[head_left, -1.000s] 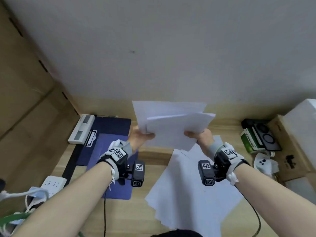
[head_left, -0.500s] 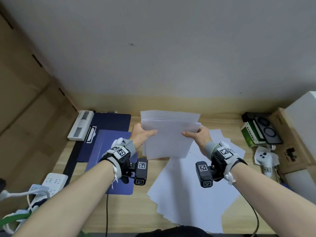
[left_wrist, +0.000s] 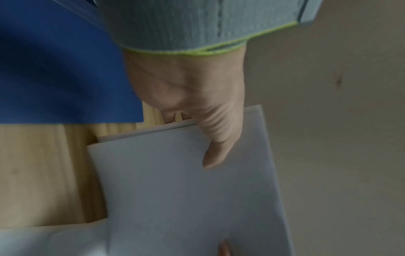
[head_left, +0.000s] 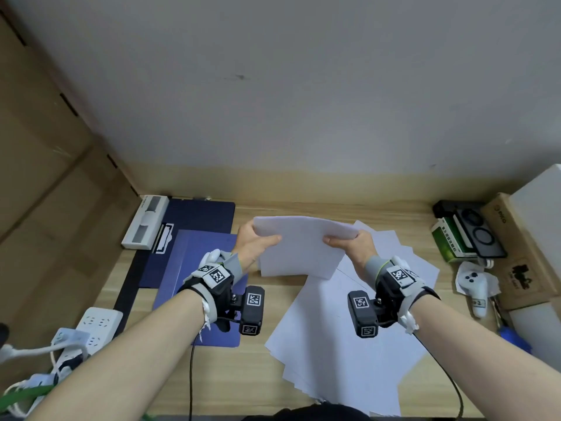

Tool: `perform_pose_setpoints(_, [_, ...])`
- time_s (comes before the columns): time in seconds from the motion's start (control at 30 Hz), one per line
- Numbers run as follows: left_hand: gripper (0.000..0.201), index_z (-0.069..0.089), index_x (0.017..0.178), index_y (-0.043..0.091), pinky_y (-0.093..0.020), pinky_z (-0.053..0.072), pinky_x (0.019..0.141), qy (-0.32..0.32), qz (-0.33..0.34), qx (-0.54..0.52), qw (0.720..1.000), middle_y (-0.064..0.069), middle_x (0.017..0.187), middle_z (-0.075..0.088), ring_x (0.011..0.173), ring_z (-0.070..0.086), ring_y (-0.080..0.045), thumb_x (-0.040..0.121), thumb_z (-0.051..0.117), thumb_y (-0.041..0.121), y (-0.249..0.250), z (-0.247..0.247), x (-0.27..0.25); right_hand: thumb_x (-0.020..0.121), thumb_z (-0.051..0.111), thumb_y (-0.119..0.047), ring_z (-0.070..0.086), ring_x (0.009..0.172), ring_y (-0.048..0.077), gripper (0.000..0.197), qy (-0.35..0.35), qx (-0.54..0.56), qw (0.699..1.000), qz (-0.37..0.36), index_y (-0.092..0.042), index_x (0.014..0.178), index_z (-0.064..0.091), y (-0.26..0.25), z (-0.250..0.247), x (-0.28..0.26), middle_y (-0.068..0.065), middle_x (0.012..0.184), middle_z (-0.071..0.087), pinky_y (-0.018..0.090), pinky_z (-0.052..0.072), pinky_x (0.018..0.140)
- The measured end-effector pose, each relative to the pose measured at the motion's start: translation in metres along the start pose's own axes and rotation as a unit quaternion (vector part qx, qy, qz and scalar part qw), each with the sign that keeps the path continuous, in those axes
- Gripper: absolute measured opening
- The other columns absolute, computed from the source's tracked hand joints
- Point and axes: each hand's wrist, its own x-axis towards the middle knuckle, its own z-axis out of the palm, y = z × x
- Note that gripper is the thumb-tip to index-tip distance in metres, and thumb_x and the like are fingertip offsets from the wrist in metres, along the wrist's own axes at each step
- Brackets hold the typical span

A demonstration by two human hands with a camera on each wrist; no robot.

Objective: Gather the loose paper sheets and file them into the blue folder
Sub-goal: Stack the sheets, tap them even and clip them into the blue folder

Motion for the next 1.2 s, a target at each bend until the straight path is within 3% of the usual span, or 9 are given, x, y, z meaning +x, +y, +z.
perform_pose_setpoints(0.1, [0.024,0.066,0.088,0.013,-0.013,0.054,0.058,-0.013,-0.018,0.01,1.0,0.002,0.083,0.068,0.077,0.066,-0.012,0.075,0.072,-0.006,-0.013,0.004,-0.005,0.064,0.085,0.003,0.07,0.086,0.021,0.036,0.007,-0.021,1.0,0.01,-0.013,0.094,0.073,0.014,0.005,-0.005,0.005,0.093,0.076,0.031,0.054,0.076])
perform_pose_setpoints(0.17, [0.025,0.068,0.083,0.015,-0.01,0.052,0.056,-0.013,-0.012,-0.001,1.0,0.004,0.079,0.068,0.068,0.066,-0.004,0.076,0.07,-0.009,-0.012,0.008,-0.008,0.065,0.085,0.003,0.07,0.084,0.019,0.035,0.018,-0.012,1.0,0.005,-0.014,0.092,0.072,0.009,0.008,-0.007,0.004,0.092,0.075,0.028,0.054,0.073])
perform_pose_setpoints(0.27, [0.025,0.071,0.093,0.007,-0.011,0.052,0.058,-0.017,-0.004,-0.031,0.999,0.003,0.08,0.069,0.062,0.065,0.005,0.077,0.067,-0.012,-0.009,0.005,-0.004,0.067,0.084,0.003,0.07,0.079,0.014,0.032,0.015,0.002,1.0,-0.008,-0.012,0.094,0.073,0.0,0.012,-0.005,0.004,0.092,0.075,0.026,0.055,0.069])
perform_pose_setpoints(0.43, [0.033,0.068,0.108,0.001,-0.015,0.054,0.066,-0.026,-0.023,0.007,0.999,-0.007,0.099,0.07,0.087,0.066,-0.015,0.076,0.07,-0.006,-0.027,0.002,-0.004,0.066,0.086,0.0,0.069,0.09,0.021,0.04,0.016,-0.031,0.999,0.032,-0.009,0.102,0.071,0.021,0.012,-0.009,0.006,0.098,0.074,0.034,0.055,0.08])
perform_pose_setpoints(0.53, [0.023,0.072,0.093,0.01,-0.021,0.05,0.068,-0.03,-0.024,0.018,0.999,-0.005,0.09,0.069,0.083,0.063,-0.016,0.077,0.067,-0.007,-0.027,0.007,-0.005,0.066,0.085,0.002,0.068,0.088,0.024,0.038,0.037,-0.04,0.997,0.048,-0.006,0.1,0.071,0.031,0.014,-0.01,0.005,0.093,0.074,0.03,0.052,0.073])
perform_pose_setpoints(0.7, [0.031,0.065,0.075,0.019,-0.025,0.048,0.067,-0.009,-0.003,0.001,1.0,-0.002,0.08,0.064,0.073,0.058,-0.011,0.078,0.06,-0.012,-0.005,0.003,0.002,0.065,0.084,0.004,0.068,0.079,0.02,0.03,0.042,-0.005,0.999,0.019,-0.009,0.089,0.073,0.016,0.015,-0.004,0.008,0.091,0.074,0.031,0.055,0.071])
perform_pose_setpoints(0.83, [0.022,0.066,0.085,0.011,-0.024,0.05,0.067,-0.012,-0.03,0.024,0.999,-0.004,0.084,0.065,0.077,0.062,-0.014,0.078,0.061,-0.009,-0.023,0.002,0.0,0.067,0.084,0.003,0.07,0.084,0.02,0.031,0.02,-0.011,0.999,0.032,-0.011,0.092,0.072,0.032,0.021,-0.006,0.005,0.093,0.075,0.028,0.054,0.072])
perform_pose_setpoints(0.93, [0.021,0.067,0.086,0.008,-0.032,0.053,0.075,0.003,-0.05,0.018,0.999,-0.01,0.09,0.068,0.084,0.064,-0.022,0.076,0.062,-0.009,-0.039,0.005,0.001,0.067,0.085,0.001,0.071,0.09,0.024,0.034,0.021,-0.019,0.999,0.044,-0.01,0.096,0.072,0.045,0.027,-0.006,0.005,0.094,0.075,0.029,0.054,0.074])
perform_pose_setpoints(1.2, [0.017,0.07,0.088,0.001,-0.023,0.049,0.068,0.013,-0.031,-0.007,0.999,-0.001,0.077,0.066,0.072,0.061,-0.009,0.075,0.063,-0.008,-0.059,0.008,0.007,0.066,0.085,-0.001,0.07,0.087,0.022,0.031,0.049,-0.004,0.997,0.059,-0.015,0.089,0.071,0.065,0.034,-0.003,0.004,0.092,0.076,0.03,0.054,0.072])
